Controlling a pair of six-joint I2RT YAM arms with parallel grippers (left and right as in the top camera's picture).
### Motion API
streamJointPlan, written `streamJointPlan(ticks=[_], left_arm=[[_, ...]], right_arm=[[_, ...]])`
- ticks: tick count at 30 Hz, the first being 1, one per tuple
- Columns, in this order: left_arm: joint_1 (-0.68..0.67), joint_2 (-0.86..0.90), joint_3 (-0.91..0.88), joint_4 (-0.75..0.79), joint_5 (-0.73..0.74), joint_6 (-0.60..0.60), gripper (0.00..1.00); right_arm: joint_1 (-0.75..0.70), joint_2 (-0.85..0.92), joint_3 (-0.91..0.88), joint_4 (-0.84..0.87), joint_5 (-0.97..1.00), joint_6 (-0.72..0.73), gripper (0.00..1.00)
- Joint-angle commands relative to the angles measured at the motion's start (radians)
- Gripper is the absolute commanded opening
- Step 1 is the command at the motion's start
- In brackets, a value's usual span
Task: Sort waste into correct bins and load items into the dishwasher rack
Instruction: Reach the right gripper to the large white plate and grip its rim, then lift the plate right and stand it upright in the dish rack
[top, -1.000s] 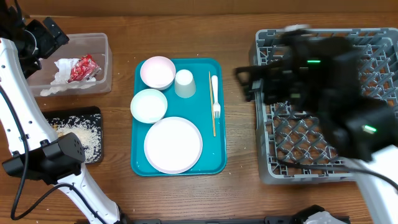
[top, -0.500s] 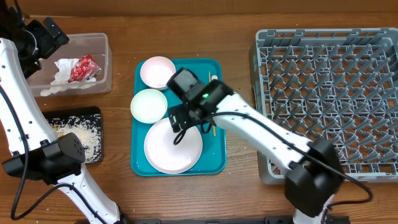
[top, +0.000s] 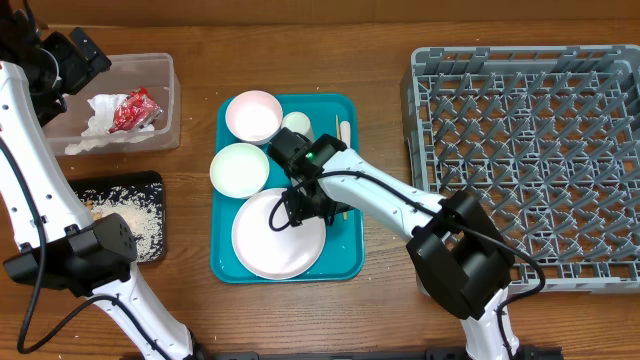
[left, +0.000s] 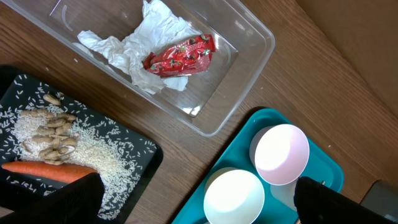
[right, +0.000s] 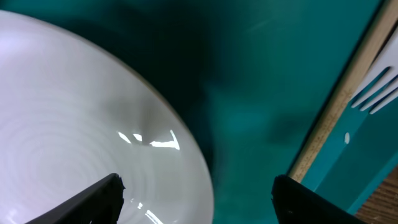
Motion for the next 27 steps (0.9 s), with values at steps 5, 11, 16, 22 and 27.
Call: streamJointPlan(ticks=[5, 11, 16, 22, 27], left_arm=[[-0.007, 0.003, 0.0, 0.002, 0.005, -0.006, 1.0], [-0.007, 0.003, 0.0, 0.002, 0.005, -0.006, 1.0], [-0.007, 0.003, 0.0, 0.002, 0.005, -0.006, 1.0], [-0.007, 0.003, 0.0, 0.002, 0.005, -0.006, 1.0], [-0.007, 0.003, 0.0, 0.002, 0.005, -0.006, 1.0]], right_arm=[[-0.021, 0.008, -0.08, 0.056, -0.064, 0.006, 0.65], [-0.019, 0.008, -0.087, 0.061, -0.068, 0.007, 0.53], [-0.019, 0.008, -0.087, 0.05, -0.075, 0.029, 0.3], [-0.021, 0.008, -0.086, 0.02, -0.074, 0.029, 0.1], [-0.027, 0.003, -0.058, -0.034, -0.074, 0.029, 0.04]])
